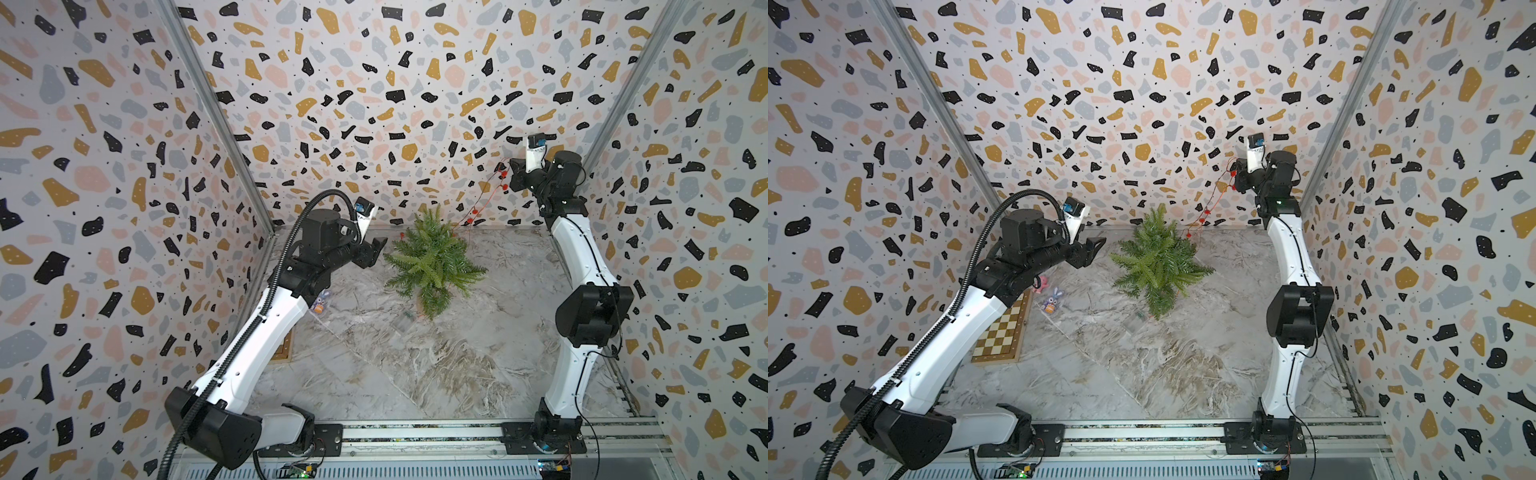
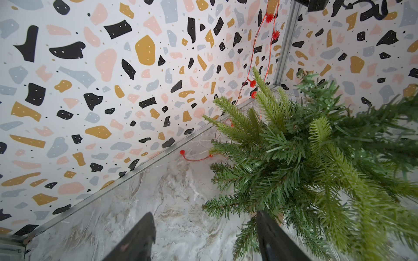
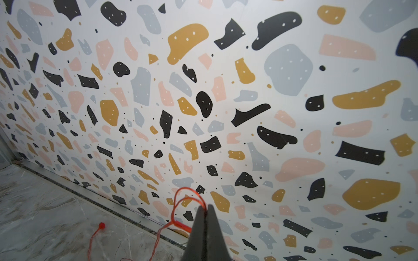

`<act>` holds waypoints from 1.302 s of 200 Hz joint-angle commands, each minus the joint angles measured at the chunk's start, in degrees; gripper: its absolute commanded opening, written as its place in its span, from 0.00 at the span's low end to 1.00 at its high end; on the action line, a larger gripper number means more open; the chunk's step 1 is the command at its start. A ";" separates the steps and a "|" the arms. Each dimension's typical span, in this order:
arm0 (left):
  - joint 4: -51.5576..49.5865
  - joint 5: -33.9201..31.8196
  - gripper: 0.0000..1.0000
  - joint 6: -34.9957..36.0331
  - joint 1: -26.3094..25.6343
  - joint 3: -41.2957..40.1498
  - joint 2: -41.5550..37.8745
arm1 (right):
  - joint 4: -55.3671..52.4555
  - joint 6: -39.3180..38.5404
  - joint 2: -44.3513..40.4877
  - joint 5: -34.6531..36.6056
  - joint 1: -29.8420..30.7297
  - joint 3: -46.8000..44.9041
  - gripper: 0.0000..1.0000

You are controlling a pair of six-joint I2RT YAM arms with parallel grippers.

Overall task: Remove string lights from the small christmas tree
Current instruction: Remove the light string from the Christmas tree.

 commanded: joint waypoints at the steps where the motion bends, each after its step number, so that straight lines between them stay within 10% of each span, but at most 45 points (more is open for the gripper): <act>1: 0.27 0.03 0.70 -0.63 0.27 -0.76 -1.96 | -0.97 -0.18 -4.37 0.63 -0.79 0.21 0.00; 260: -1.96 0.92 0.70 -1.57 0.62 -6.18 -7.64 | 2.17 -0.46 -26.06 6.30 -3.87 -23.23 0.00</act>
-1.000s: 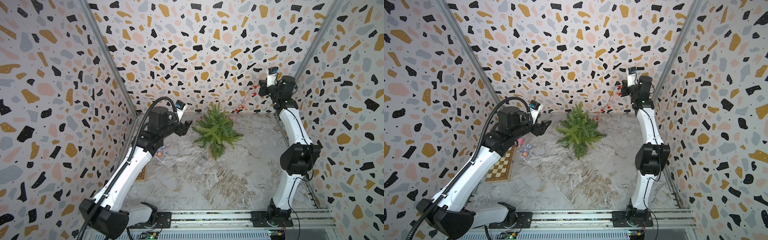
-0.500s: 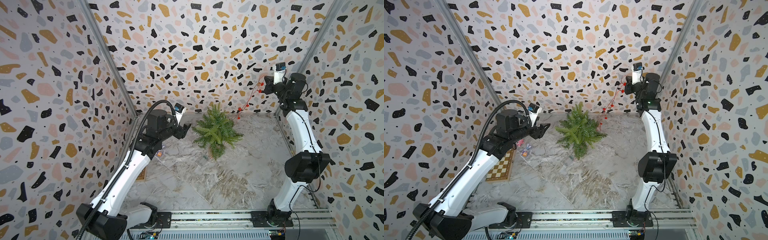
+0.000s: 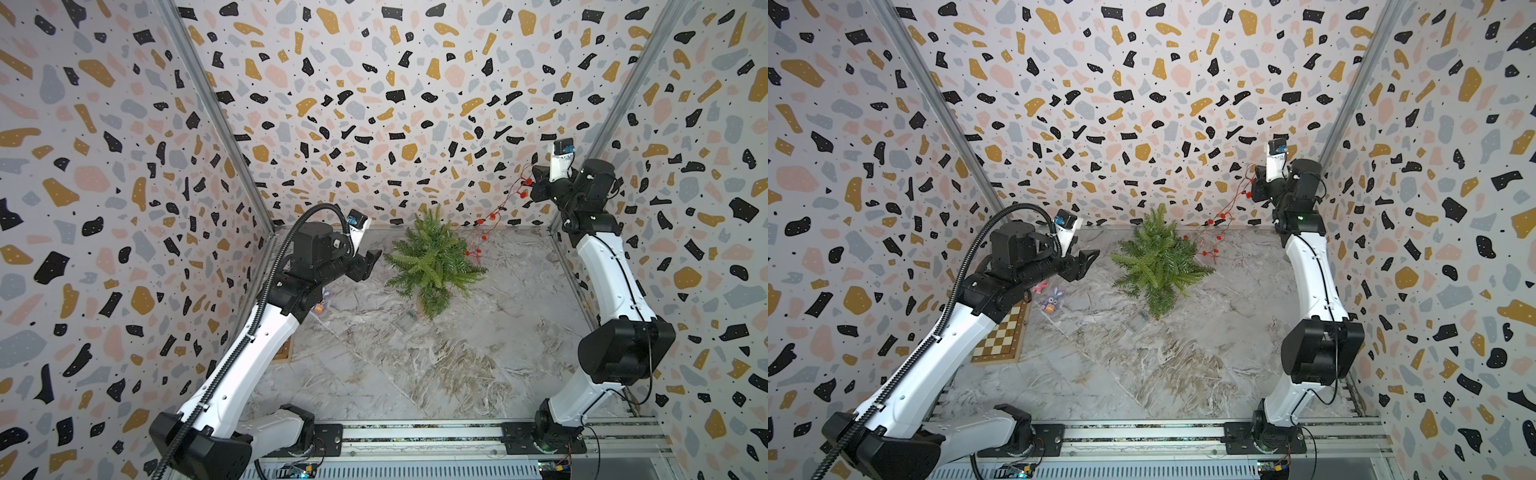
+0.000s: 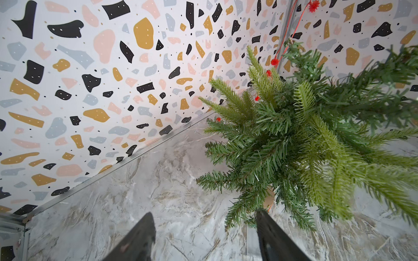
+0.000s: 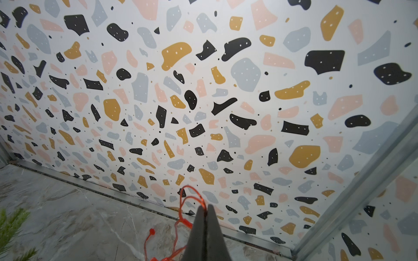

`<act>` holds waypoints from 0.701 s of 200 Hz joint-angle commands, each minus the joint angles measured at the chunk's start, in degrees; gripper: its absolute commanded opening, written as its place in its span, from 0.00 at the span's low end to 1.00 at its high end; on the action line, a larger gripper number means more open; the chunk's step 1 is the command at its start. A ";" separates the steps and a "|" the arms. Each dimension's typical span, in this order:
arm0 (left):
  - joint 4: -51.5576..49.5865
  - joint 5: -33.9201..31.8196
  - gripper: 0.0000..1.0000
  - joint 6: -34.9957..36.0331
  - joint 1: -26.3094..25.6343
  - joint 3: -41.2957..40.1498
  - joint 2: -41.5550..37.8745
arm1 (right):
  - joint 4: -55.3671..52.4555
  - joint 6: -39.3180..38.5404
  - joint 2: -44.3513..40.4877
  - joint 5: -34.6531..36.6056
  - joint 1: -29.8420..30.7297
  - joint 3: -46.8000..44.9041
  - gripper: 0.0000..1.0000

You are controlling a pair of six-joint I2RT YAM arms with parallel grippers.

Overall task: Remove string lights from the small christmas tree
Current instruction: Remove the light string from the Christmas tree.

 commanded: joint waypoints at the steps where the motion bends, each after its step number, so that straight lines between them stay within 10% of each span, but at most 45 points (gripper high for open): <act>1: 0.54 0.72 0.70 -0.53 0.32 -0.61 -1.38 | 3.02 -0.41 -5.27 2.50 -1.01 -2.67 0.00; 140: -1.31 1.68 0.70 -0.85 0.40 0.17 -1.81 | 10.36 7.06 -12.92 2.10 -4.60 -27.59 0.00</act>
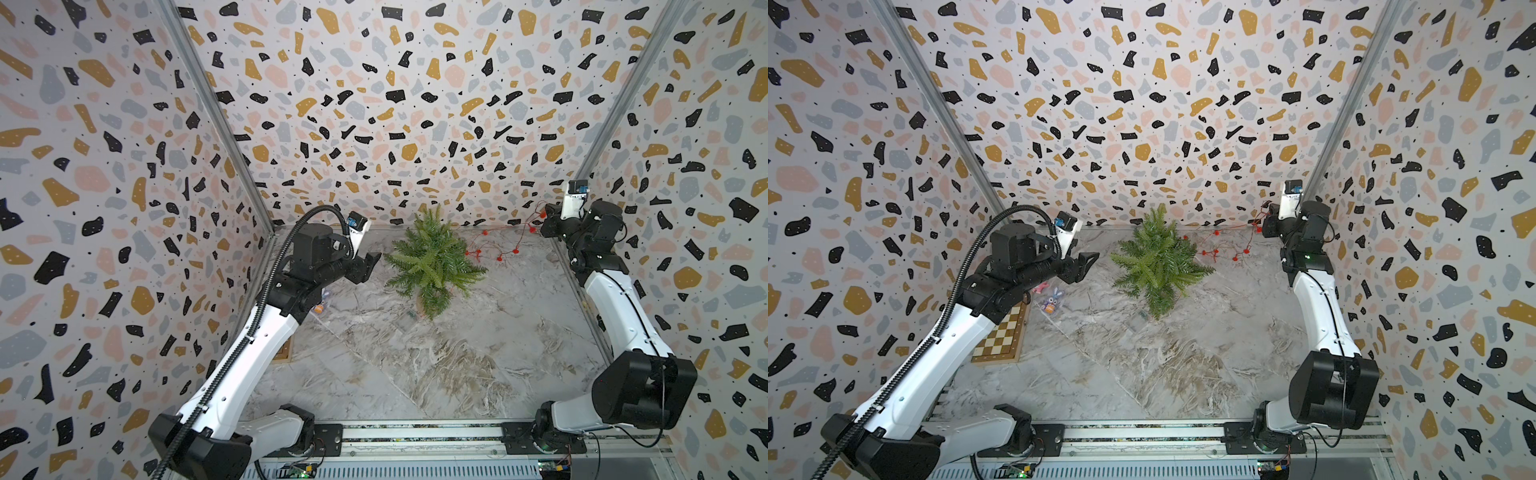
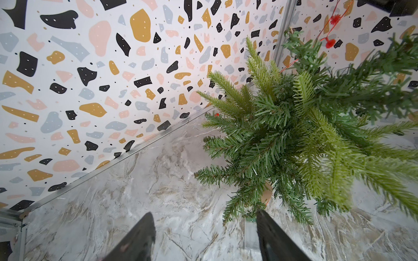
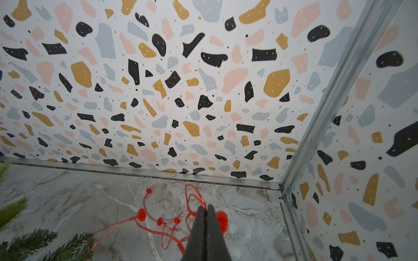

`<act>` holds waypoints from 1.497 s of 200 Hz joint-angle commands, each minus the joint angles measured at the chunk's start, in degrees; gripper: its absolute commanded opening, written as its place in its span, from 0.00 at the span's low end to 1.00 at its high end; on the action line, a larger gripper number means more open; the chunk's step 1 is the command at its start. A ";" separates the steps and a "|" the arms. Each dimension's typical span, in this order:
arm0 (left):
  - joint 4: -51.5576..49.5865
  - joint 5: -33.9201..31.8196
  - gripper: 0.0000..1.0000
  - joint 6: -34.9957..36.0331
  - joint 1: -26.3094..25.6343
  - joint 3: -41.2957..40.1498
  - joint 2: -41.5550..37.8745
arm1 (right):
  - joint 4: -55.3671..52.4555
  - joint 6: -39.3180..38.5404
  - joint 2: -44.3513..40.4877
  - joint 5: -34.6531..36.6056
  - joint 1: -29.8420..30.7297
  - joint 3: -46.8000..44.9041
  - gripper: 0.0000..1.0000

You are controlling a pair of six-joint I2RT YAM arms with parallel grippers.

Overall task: Remove string lights from the small christmas tree
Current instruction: Remove the light string from the Christmas tree.

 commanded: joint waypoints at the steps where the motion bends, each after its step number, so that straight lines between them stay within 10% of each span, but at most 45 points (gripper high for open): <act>1: -0.13 1.15 0.70 -0.75 0.33 0.23 -1.62 | 2.78 1.74 0.73 0.51 -0.08 0.04 0.00; 170: -2.31 1.43 0.70 -0.59 0.37 0.49 -1.63 | -3.98 0.25 12.60 -3.26 0.09 32.32 0.00; 299: -2.05 -0.25 0.70 -0.34 0.45 -0.57 -2.18 | -3.44 -1.78 5.76 -0.11 2.46 17.36 0.00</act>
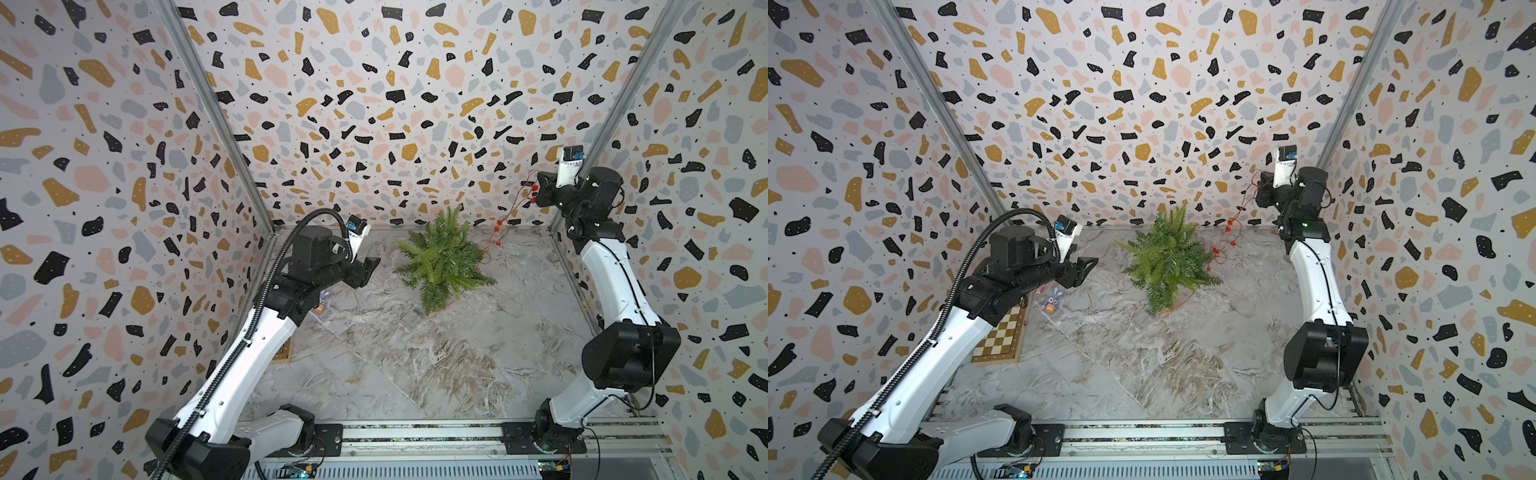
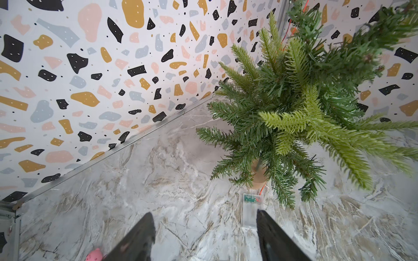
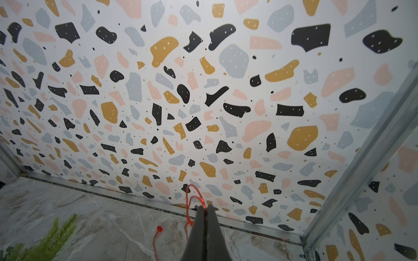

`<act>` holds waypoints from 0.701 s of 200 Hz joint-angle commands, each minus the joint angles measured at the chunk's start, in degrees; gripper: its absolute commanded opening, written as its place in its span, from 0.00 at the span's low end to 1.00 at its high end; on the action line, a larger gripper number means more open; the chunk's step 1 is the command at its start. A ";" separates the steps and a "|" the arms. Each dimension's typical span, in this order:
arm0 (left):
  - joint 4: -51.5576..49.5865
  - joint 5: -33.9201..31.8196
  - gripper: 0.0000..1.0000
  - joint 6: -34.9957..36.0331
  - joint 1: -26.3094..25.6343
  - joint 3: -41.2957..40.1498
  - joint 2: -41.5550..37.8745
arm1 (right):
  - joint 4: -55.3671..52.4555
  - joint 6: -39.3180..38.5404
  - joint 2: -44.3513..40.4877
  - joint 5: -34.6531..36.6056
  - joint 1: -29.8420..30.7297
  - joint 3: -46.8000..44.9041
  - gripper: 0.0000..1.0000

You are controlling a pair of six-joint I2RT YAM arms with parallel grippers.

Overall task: Remove string lights from the small christmas tree
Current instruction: Remove the light string from the Christmas tree.

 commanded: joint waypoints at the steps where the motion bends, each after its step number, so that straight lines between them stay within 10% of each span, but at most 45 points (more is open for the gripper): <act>1: 1.20 -0.60 0.70 -0.16 0.41 -0.58 -1.16 | 1.34 -0.98 -6.19 3.31 -0.03 -4.11 0.00; 70: 1.03 0.01 0.70 -0.19 0.42 -0.75 -1.48 | 1.60 -0.47 -15.20 8.57 -2.60 -17.61 0.00; 140: 0.60 0.93 0.70 -0.51 0.34 -1.65 -2.27 | 2.90 2.08 -13.09 1.23 -2.54 -9.30 0.00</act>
